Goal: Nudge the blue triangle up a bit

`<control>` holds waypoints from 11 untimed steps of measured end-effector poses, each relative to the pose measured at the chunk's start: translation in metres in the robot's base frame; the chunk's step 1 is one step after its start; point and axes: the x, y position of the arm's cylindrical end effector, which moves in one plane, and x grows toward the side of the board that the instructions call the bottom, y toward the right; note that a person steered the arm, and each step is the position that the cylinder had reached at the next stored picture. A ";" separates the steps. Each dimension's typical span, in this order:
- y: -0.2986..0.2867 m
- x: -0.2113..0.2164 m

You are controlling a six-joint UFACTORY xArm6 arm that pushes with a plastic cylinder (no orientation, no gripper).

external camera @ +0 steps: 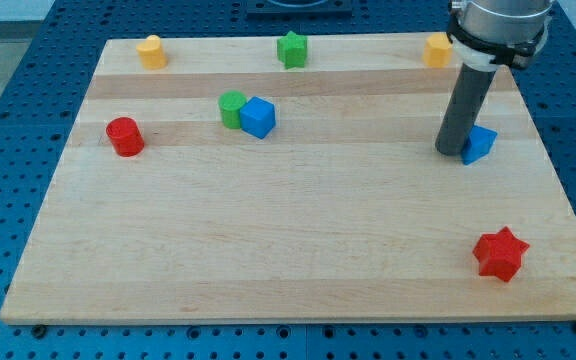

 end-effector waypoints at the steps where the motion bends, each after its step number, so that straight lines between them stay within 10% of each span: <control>1: -0.008 0.000; 11: 0.030 0.023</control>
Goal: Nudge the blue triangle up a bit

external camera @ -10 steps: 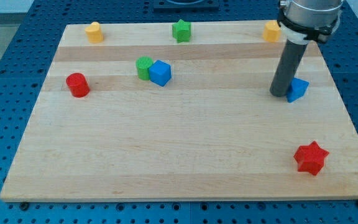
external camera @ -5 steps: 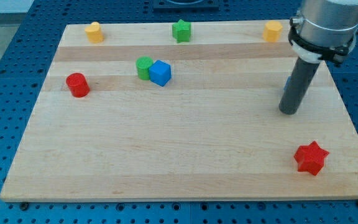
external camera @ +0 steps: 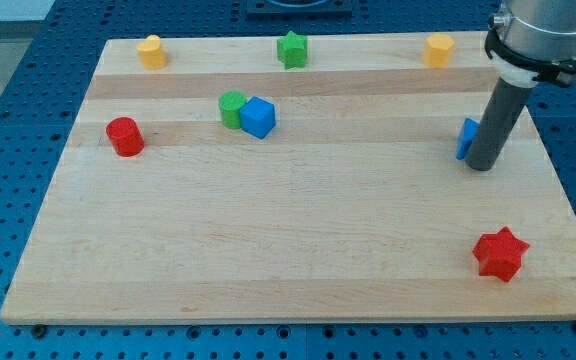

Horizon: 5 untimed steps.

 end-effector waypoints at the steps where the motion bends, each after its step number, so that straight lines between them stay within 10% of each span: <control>1: 0.000 -0.004; 5: -0.017 0.008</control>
